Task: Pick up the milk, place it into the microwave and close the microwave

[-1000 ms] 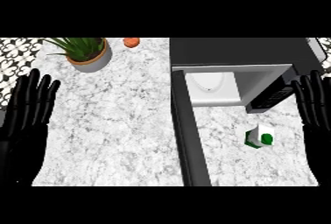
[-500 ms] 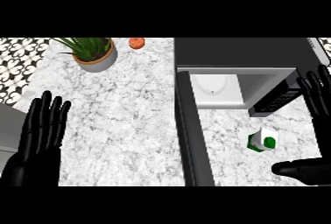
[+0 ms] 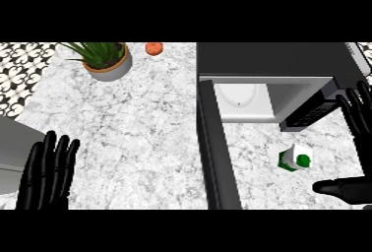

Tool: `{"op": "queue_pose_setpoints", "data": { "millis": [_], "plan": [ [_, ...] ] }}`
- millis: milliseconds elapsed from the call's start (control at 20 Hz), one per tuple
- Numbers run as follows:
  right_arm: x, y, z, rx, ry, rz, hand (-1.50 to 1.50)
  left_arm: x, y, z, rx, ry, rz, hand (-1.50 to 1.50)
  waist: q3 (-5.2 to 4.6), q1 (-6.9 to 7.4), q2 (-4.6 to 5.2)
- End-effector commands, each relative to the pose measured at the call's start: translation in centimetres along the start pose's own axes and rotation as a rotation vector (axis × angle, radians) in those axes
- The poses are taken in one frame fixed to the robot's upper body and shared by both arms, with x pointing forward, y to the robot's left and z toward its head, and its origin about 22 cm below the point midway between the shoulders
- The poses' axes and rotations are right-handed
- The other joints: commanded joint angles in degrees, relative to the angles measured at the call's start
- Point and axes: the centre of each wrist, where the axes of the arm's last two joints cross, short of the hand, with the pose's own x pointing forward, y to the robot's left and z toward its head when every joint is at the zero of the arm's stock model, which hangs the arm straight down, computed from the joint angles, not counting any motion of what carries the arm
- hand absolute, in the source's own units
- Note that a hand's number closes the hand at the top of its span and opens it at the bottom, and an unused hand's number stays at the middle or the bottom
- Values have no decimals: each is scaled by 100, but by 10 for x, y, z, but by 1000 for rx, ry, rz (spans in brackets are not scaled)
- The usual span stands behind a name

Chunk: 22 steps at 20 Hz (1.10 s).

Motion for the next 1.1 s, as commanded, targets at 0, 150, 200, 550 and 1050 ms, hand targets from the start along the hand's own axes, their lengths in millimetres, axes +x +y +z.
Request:
{"op": "queue_pose_setpoints", "data": {
  "millis": [0, 150, 200, 550, 1050],
  "plan": [
    [-30, 14, -2, -15, 42, 14, -150, 9, 4, 19, 6, 4, -7, -150, 0, 34, 1],
    [-42, -9, 4, -24, 74, 33, -150, 11, -7, 25, 5, -7, -10, -150, 2, 29, 2],
    [-36, 1, 0, -33, 76, 39, -150, 6, -6, 24, -2, -8, -18, -150, 0, 13, 1],
    [-81, -21, 47, -28, 141, 79, -150, 18, -7, 19, -12, -2, -1, -150, 2, -14, 7],
    [-138, -52, 79, -117, 163, 92, -150, 22, -17, 41, -4, -2, -11, -150, 4, 34, 3]
  ]
}}
